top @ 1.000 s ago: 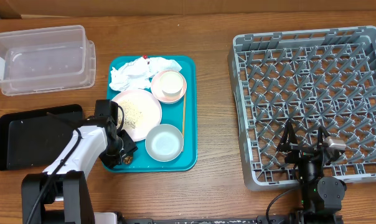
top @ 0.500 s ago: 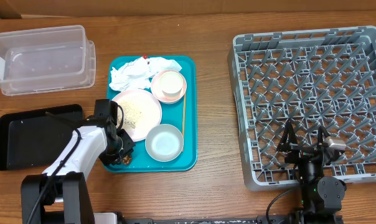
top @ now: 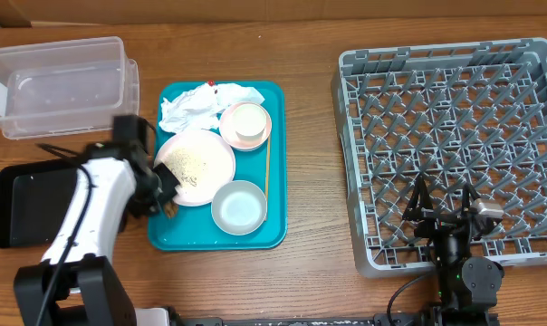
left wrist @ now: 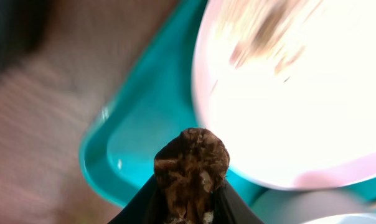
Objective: Sort waste into correct bins and load items into the dishwasher
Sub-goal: 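Carry the food scrap left and drop it onto the black tray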
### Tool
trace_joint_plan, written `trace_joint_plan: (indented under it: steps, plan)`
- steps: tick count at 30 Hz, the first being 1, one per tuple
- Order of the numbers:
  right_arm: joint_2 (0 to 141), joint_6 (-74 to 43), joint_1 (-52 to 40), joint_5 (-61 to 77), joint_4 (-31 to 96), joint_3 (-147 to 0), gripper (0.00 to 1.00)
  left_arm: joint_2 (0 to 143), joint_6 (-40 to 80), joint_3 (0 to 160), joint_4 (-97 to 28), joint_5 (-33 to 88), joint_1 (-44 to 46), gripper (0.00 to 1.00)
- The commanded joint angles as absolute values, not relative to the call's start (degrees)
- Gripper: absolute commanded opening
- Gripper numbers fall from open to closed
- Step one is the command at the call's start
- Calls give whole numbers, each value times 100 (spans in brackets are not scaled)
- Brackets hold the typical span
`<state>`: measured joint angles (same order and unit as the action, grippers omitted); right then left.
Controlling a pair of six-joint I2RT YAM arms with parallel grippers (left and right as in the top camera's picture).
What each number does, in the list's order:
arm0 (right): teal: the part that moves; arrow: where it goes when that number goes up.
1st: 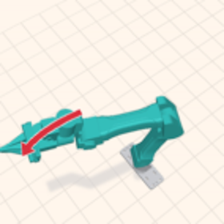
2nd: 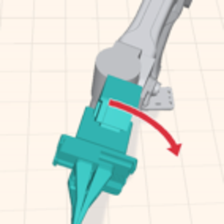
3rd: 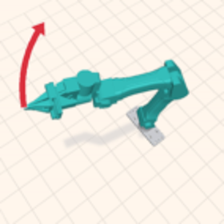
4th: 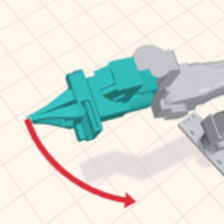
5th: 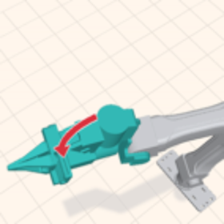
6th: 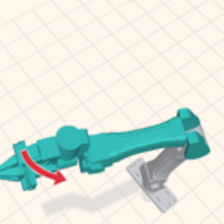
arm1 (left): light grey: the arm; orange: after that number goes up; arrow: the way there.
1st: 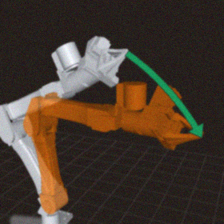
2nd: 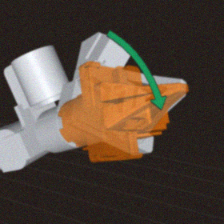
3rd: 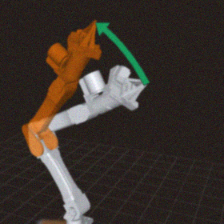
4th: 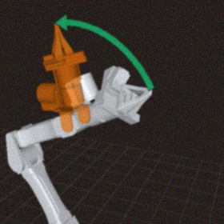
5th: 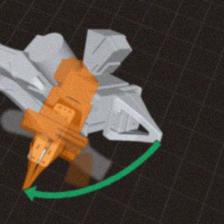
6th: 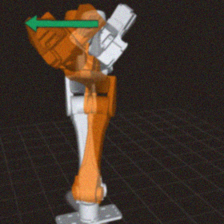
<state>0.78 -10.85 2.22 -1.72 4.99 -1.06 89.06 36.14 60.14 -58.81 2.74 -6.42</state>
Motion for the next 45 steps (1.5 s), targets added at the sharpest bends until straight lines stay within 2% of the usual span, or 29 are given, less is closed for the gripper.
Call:
trace_joint_plan:
  steps: [1,6,16,17,18,19,20,21,25,35,36,38,41,44,45]
  plan:
    - [16,-1063,233,-161,460,-45,100,8914,3514,6683,-5861,255,-1135,19]
    - [16,-1063,233,-161,460,-45,100,8914,3514,6938,-5448,224,-1979,29]
    - [16,-1063,233,-161,460,-45,100,9131,3573,6938,-5109,-650,-3564,30]
    - [16,-1063,233,-161,460,-45,100,9181,3691,6938,-5094,-635,-3677,36]
    - [16,-1063,233,-161,460,-45,100,9258,3874,6938,-5094,-637,-3778,50]
    - [16,-1063,233,-161,460,-45,100,9345,4003,6938,-5089,-637,-3865,69]
    - [16,-1063,233,-161,458,-45,100,9419,4058,6938,-5087,-637,-3916,93]
    - [16,-1063,233,-161,458,-45,100,9476,4056,6938,-5076,-637,-3951,100]
    - [16,-1063,233,-161,460,-45,100,9640,4038,6941,-5070,-362,-3994,100]
    - [16,-1063,233,-161,460,-45,100,8943,2714,7321,-5070,2563,-3667,100]
    - [16,-1063,233,-161,460,-45,100,8812,2633,7321,-5072,2694,-3489,99]
    - [16,-1063,233,-161,460,-45,100,8593,2355,7319,-5133,2676,-2836,84]
    - [16,-1063,233,-161,460,-45,100,8600,2117,7317,-5306,2287,-1922,50]
    - [16,-1063,233,-161,458,-45,100,8766,2141,7303,-5518,1194,-856,4]
    - [16,-1063,233,-161,460,-45,100,8827,2193,7288,-5529,878,-561,4]
